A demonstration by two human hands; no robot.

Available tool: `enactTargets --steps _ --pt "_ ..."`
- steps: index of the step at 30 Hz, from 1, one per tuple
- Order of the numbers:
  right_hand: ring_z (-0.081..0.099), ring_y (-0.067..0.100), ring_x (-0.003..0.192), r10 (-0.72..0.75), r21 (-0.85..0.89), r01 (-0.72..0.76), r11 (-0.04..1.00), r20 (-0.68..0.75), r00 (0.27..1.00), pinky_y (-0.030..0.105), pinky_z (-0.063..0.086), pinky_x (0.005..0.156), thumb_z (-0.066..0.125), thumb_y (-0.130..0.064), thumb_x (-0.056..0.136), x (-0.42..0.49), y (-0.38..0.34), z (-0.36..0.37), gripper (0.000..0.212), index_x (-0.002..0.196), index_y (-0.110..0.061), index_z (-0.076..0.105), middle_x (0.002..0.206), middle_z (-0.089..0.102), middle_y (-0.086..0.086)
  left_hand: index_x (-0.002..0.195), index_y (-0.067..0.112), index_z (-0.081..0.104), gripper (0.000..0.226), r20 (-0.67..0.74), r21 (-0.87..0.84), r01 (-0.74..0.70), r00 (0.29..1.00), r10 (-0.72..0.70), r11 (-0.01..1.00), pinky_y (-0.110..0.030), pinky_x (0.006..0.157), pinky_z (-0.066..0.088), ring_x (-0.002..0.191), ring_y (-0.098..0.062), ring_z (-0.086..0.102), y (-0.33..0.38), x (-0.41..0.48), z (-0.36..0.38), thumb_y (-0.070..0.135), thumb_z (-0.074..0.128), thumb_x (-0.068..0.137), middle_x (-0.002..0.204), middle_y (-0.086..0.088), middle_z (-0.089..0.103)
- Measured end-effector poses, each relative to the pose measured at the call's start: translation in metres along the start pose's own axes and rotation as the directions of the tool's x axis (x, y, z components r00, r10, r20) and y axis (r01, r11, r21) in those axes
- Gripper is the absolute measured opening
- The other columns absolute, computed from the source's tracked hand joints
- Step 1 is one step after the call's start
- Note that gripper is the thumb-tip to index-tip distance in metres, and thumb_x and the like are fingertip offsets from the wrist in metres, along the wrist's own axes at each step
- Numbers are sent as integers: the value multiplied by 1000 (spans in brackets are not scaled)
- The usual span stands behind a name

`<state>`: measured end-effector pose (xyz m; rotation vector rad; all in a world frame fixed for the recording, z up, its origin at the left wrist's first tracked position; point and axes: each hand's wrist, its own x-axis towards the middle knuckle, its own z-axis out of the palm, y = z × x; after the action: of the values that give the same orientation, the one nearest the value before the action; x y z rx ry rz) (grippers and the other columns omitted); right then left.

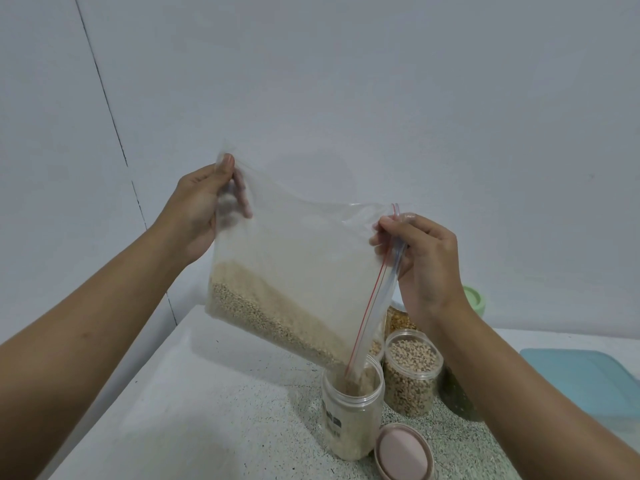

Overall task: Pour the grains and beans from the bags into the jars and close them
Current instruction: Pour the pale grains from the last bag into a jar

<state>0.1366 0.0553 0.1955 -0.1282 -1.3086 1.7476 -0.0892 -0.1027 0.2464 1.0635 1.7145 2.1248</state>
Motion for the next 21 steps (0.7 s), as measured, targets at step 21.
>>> enactTargets --steps 21 --pt "61 19 64 -3 -7 3 1000 4 1000 24 49 62 64 3 90 1 1 -2 25 69 -7 73 66 67 7 74 14 62 41 13 31 1 1000 -1 1000 -41 81 45 59 -23 59 4 -2 4 39 51 105 64 -8 63"
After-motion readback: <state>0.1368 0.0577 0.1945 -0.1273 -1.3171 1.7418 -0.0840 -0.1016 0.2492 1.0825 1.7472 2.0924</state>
